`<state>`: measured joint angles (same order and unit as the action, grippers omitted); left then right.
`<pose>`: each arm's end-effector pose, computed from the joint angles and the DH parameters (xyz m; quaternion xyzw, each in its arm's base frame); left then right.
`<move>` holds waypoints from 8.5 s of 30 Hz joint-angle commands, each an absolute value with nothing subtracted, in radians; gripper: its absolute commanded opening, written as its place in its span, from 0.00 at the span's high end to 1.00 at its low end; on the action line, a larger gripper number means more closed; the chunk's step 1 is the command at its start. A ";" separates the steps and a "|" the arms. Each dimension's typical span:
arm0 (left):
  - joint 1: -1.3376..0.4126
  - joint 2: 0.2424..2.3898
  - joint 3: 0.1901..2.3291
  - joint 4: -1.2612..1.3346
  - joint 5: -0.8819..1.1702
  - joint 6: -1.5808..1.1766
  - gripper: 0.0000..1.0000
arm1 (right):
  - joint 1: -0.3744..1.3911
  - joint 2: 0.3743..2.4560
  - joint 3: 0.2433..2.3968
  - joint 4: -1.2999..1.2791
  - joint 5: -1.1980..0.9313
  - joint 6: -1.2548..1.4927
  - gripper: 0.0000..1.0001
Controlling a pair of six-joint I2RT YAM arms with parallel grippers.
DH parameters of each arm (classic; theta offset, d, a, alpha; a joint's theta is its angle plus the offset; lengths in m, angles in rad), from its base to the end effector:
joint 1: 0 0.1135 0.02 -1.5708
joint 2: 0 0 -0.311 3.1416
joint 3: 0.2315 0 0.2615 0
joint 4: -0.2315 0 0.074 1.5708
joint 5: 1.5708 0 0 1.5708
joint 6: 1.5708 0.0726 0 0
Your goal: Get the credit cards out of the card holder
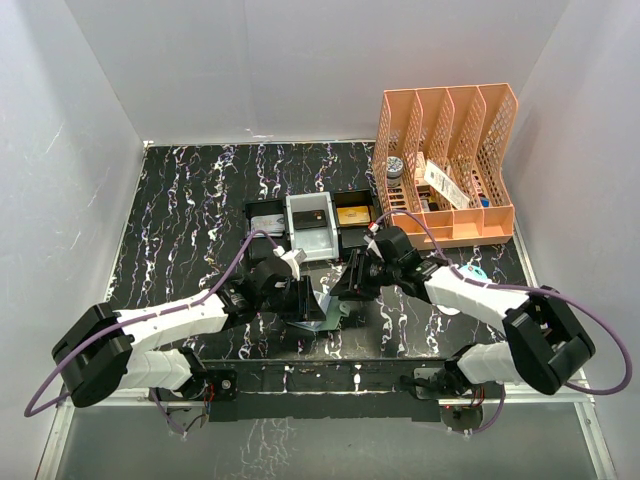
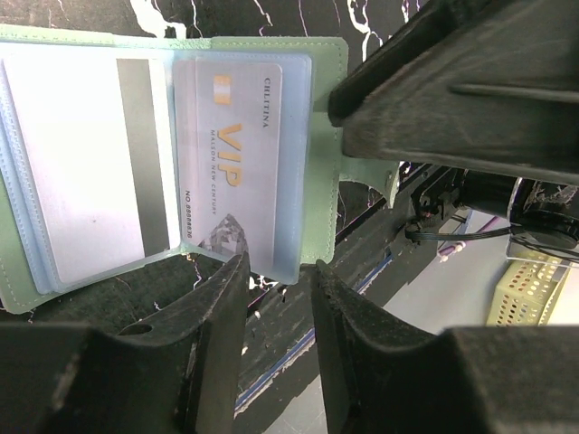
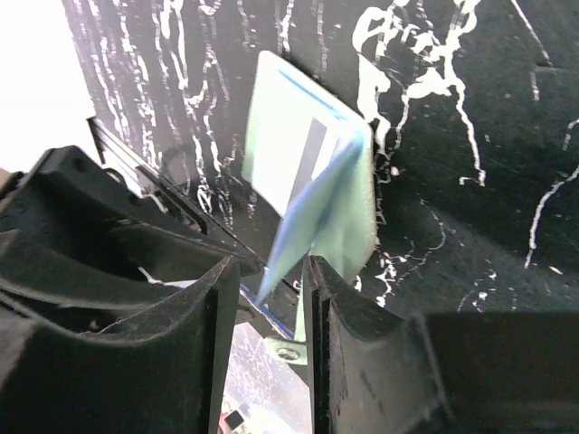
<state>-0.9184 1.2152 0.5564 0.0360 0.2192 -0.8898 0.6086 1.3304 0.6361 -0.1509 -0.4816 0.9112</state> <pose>0.1498 -0.2221 0.2122 0.0626 0.8836 -0.4167 0.2041 0.2037 0.1830 0.1953 0.0532 0.9103 0.3990 0.0963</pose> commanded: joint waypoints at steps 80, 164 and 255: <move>-0.747 1.376 0.682 -0.003 0.351 -0.788 0.20 | 0.718 1.395 0.434 -0.076 -0.201 0.997 0.79; -0.765 1.436 0.652 0.004 0.416 -0.854 0.82 | 0.718 1.492 0.501 0.083 -0.367 1.010 0.80; -0.234 0.831 0.262 0.789 0.965 -1.274 1.00 | 0.694 1.458 0.728 0.853 -0.812 1.309 0.75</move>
<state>-0.2386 0.8299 0.2874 0.7116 0.9203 -1.2518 0.6891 1.4418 0.7105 0.6979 -0.7853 1.2579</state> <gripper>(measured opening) 0.010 0.283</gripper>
